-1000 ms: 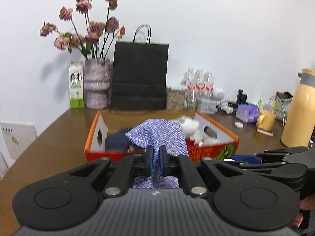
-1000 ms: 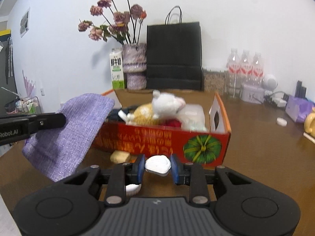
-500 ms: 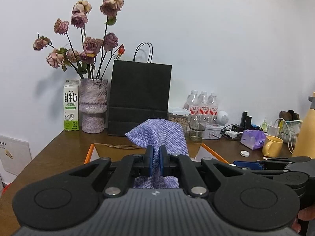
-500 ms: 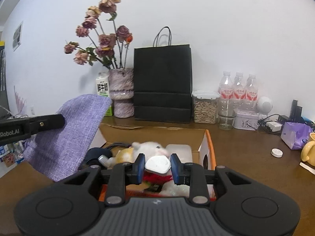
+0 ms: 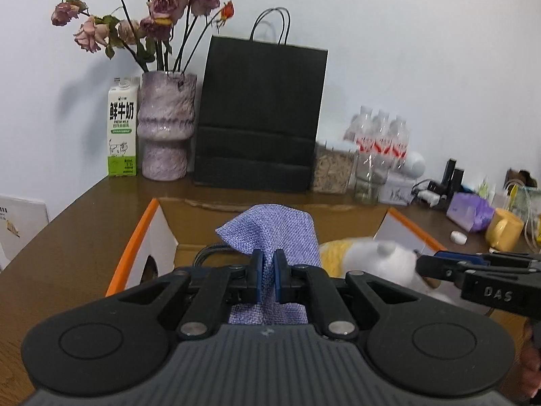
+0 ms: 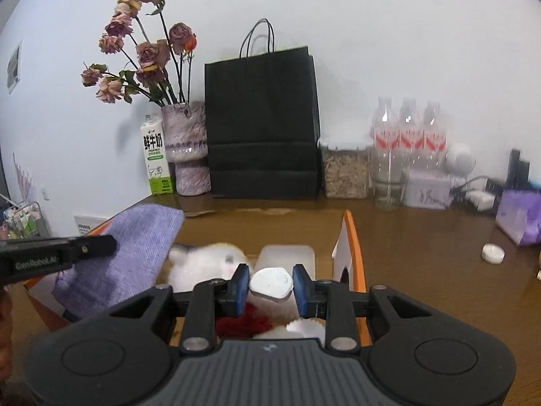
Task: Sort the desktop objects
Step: 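Carry the purple cloth and white lid into the box and open both tools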
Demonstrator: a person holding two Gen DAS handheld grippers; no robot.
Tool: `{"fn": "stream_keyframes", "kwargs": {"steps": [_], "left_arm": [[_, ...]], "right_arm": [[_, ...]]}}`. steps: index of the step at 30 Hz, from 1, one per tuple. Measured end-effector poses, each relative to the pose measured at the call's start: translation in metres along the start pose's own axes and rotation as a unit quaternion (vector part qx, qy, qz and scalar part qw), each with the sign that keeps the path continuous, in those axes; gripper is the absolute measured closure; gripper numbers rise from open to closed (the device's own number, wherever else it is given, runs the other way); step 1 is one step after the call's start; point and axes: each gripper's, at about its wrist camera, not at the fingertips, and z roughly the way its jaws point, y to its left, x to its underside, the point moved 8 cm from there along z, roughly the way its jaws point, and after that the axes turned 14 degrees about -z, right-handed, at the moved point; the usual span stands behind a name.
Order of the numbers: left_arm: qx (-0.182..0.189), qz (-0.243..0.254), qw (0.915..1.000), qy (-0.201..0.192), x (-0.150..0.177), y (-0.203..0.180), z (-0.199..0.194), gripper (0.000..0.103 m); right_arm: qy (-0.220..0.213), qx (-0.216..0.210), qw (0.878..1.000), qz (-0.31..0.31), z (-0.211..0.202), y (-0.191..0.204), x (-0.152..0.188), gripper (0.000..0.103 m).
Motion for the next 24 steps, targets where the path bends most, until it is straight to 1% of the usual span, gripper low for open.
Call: {"fn": "stream_keyframes", "kwargs": {"steps": [5, 10, 13, 14, 15, 16, 17, 18, 19, 20, 23, 24], "left_arm": [[-0.009, 0.008, 0.9999, -0.001, 0.004, 0.003, 0.001, 0.096], [-0.013, 0.014, 0.9998, 0.002, 0.006, 0.002, 0.003, 0.095], [-0.02, 0.024, 0.9995, 0.0, 0.009, 0.001, 0.003, 0.088], [-0.024, 0.028, 0.9993, -0.004, 0.009, 0.0, 0.002, 0.074], [-0.027, 0.031, 0.9991, -0.011, 0.008, 0.0, 0.0, 0.05], [-0.031, 0.034, 0.9988, -0.017, 0.007, -0.001, -0.002, 0.036], [-0.034, 0.037, 0.9984, -0.026, 0.006, -0.002, -0.004, 0.019], [-0.033, 0.039, 0.998, -0.036, 0.005, -0.003, -0.007, 0.01], [-0.033, 0.041, 0.9976, -0.045, 0.004, -0.004, -0.01, 0.003], [-0.033, 0.044, 0.9972, -0.051, 0.004, -0.005, -0.012, 0.0], [-0.045, 0.054, 0.9961, -0.052, 0.006, -0.007, -0.012, 0.0], [-0.047, 0.057, 0.996, -0.049, 0.008, -0.008, -0.012, 0.0]], "right_arm": [[0.007, 0.002, 1.0, 0.006, 0.003, 0.0, 0.009, 0.077], [-0.003, 0.004, 1.0, -0.002, 0.0, 0.004, 0.008, 0.077], [-0.007, 0.006, 1.0, -0.002, -0.003, 0.006, 0.007, 0.076], [-0.008, 0.007, 1.0, -0.002, -0.004, 0.006, 0.007, 0.073], [-0.011, 0.007, 1.0, -0.002, -0.005, 0.006, 0.007, 0.06], [-0.013, 0.008, 1.0, 0.0, -0.006, 0.006, 0.006, 0.05], [-0.017, 0.012, 1.0, 0.002, -0.008, 0.006, 0.006, 0.026], [-0.021, 0.015, 1.0, 0.002, -0.009, 0.005, 0.005, 0.011], [-0.028, 0.018, 0.999, 0.001, -0.012, 0.005, 0.004, 0.009], [-0.03, 0.02, 0.999, 0.001, -0.012, 0.005, 0.003, 0.007], [-0.022, 0.027, 0.999, 0.003, -0.011, 0.003, 0.005, 0.0], [-0.02, 0.028, 0.999, 0.003, -0.01, 0.004, 0.006, 0.0]]}}
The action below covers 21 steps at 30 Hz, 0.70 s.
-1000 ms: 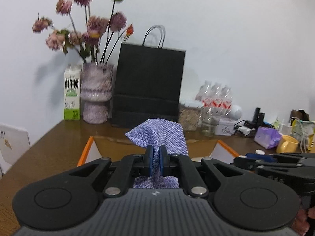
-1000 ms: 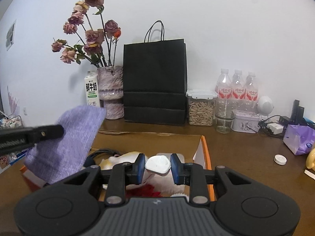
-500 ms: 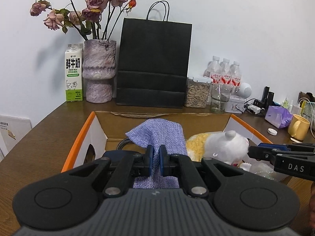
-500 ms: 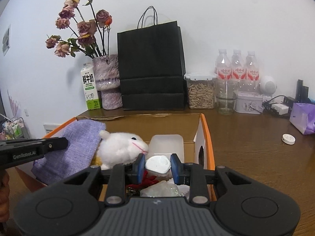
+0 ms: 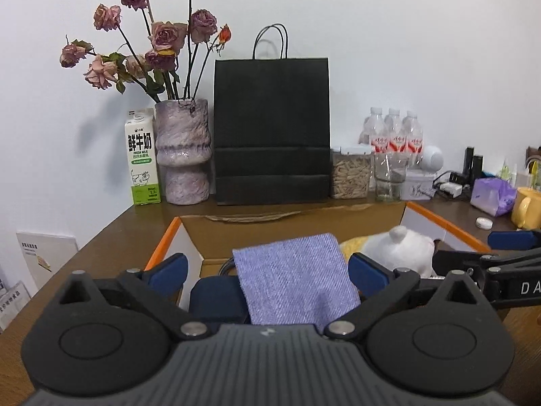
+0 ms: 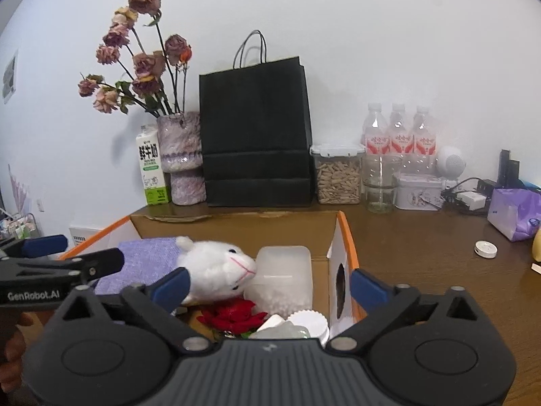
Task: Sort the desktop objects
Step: 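Carry the purple cloth and white lid into the box and open both tools, then lift both open tools out of the box and back toward the table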
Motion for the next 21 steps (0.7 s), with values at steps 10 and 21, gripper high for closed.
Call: {"fn": "stream_keyframes", "kwargs": {"steps": [10, 21], "left_arm": [[-0.008, 0.003, 0.9999, 0.008, 0.004, 0.002, 0.002, 0.0], [0.001, 0.008, 0.9999, 0.008, 0.006, -0.002, 0.0, 0.0]], "right_arm": [[0.006, -0.004, 1.0, -0.013, 0.001, 0.008, 0.004, 0.0], [0.008, -0.005, 1.0, -0.023, 0.0, 0.014, 0.004, 0.0]]}}
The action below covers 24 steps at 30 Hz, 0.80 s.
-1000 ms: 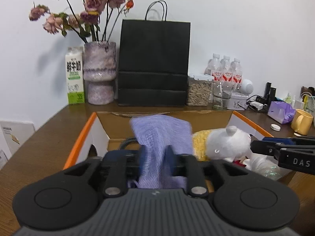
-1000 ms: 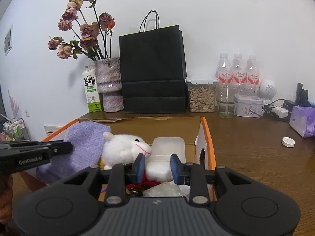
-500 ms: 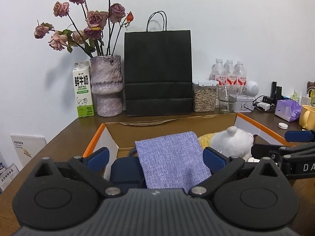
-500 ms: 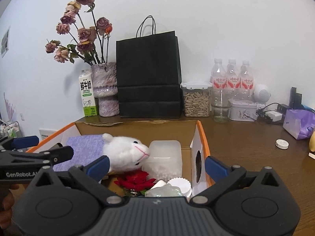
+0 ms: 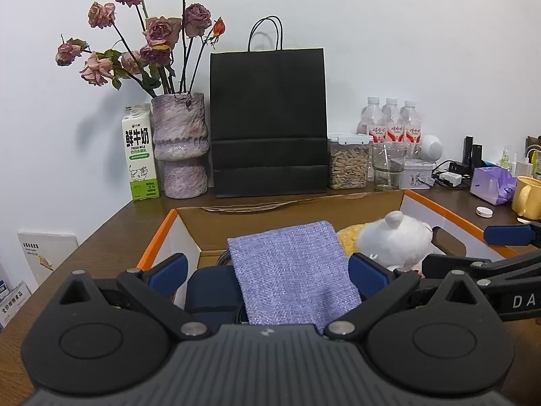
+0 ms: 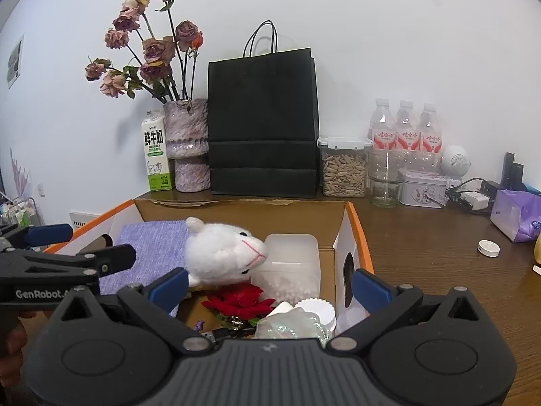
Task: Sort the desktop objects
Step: 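Lift both open tools out of the box and back toward the table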
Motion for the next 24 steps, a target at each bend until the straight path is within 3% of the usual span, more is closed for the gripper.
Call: {"fn": "stream_keyframes", "kwargs": {"steps": [12, 24], "left_arm": [[0.0, -0.004, 0.9999, -0.014, -0.002, 0.001, -0.008, 0.0], [-0.023, -0.03, 0.9989, -0.029, -0.004, 0.017, -0.035, 0.0]], "right_arm": [[-0.011, 0.0, 1.0, -0.013, -0.008, 0.005, -0.001, 0.0], [-0.014, 0.018, 0.999, -0.031, -0.039, 0.018, 0.006, 0.0]]}}
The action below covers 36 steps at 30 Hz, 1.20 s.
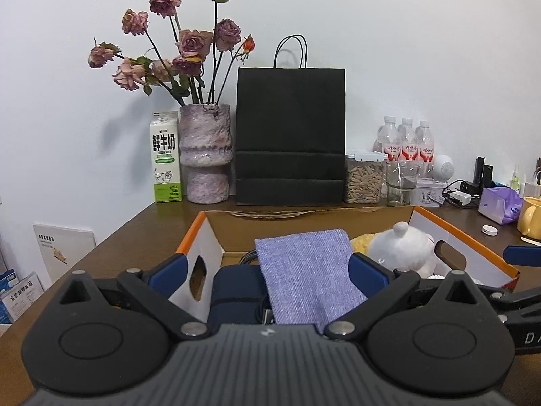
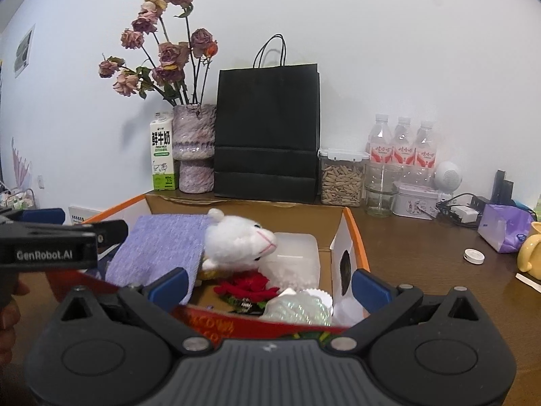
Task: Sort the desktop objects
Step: 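Lift both open tools out of the box and back toward the table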
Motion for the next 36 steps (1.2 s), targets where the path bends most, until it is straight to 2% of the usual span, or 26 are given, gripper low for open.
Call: {"fn": "stream_keyframes", "kwargs": {"steps": [7, 18, 36], "left_arm": [[-0.004, 0.006, 1.0, 0.003, 0.006, 0.007, -0.024, 0.0], [-0.022, 0.032, 0.9984, 0.041, 0.033, 0.026, -0.049, 0.0], [-0.048, 0.024, 0.994, 0.095, 0.064, 0.052, -0.053, 0.0]], "right_arm": [[0.007, -0.01, 1.0, -0.009, -0.021, 0.012, 0.006, 0.0], [0.045, -0.045, 0.998, -0.03, -0.041, 0.043, 0.027, 0.0], [0.129, -0.075, 0.988, -0.033, -0.024, 0.072, 0.053, 0.0]]}}
